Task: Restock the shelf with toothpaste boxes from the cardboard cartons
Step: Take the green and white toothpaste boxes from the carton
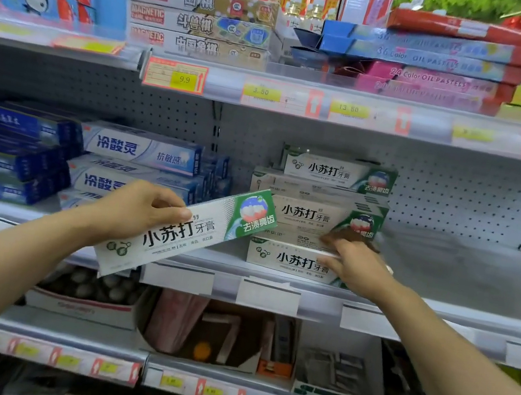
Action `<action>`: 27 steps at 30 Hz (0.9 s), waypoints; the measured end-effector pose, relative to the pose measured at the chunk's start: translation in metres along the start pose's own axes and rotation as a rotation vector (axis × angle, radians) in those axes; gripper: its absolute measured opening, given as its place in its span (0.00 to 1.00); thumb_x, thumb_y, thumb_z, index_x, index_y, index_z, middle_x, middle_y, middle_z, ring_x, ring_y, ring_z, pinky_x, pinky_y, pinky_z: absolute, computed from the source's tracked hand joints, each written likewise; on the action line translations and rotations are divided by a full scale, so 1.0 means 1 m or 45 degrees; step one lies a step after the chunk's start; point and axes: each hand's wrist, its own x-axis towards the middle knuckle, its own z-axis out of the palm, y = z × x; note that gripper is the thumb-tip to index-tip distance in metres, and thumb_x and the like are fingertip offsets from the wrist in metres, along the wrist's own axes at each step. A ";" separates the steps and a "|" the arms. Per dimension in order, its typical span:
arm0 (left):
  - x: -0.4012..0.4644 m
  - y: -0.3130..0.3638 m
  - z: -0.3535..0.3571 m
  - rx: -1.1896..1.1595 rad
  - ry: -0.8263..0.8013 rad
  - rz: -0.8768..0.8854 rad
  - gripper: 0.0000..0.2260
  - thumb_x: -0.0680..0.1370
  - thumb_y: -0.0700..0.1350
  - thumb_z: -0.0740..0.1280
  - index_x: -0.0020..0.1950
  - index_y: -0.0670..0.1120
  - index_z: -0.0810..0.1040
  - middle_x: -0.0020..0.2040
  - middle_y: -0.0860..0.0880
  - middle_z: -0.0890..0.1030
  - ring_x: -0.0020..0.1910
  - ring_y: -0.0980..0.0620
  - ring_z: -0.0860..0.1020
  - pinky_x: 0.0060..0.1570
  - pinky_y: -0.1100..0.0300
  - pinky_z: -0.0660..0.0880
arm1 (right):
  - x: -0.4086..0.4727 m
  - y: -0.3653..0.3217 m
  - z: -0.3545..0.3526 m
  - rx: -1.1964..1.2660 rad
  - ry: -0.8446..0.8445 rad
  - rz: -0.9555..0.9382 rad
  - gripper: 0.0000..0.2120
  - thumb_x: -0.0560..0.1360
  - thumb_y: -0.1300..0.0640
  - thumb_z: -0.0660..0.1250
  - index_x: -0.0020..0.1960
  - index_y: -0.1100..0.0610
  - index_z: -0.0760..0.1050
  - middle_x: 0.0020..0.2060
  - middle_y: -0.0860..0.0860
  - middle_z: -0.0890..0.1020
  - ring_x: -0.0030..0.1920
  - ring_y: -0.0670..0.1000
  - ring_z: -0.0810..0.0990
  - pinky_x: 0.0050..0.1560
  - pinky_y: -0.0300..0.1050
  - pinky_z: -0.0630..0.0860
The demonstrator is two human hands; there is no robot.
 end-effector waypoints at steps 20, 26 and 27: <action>0.095 0.116 0.085 0.357 -0.156 0.424 0.22 0.77 0.57 0.64 0.66 0.46 0.72 0.54 0.48 0.78 0.48 0.51 0.75 0.43 0.62 0.70 | -0.092 0.023 0.000 -0.118 0.188 -0.084 0.26 0.73 0.46 0.67 0.69 0.51 0.66 0.63 0.49 0.66 0.64 0.50 0.62 0.66 0.44 0.63; 0.122 0.127 0.116 0.509 -0.216 0.552 0.20 0.76 0.57 0.65 0.65 0.50 0.73 0.63 0.46 0.74 0.60 0.47 0.71 0.62 0.53 0.69 | -0.107 0.023 0.010 -0.129 0.136 -0.083 0.28 0.75 0.47 0.65 0.72 0.50 0.62 0.68 0.49 0.62 0.68 0.50 0.59 0.67 0.43 0.58; 0.125 0.127 0.118 0.542 -0.220 0.560 0.19 0.77 0.56 0.64 0.65 0.50 0.72 0.63 0.46 0.74 0.61 0.47 0.69 0.63 0.51 0.68 | -0.109 0.024 0.011 -0.126 0.130 -0.079 0.28 0.75 0.46 0.65 0.72 0.50 0.62 0.68 0.48 0.62 0.68 0.50 0.58 0.68 0.42 0.58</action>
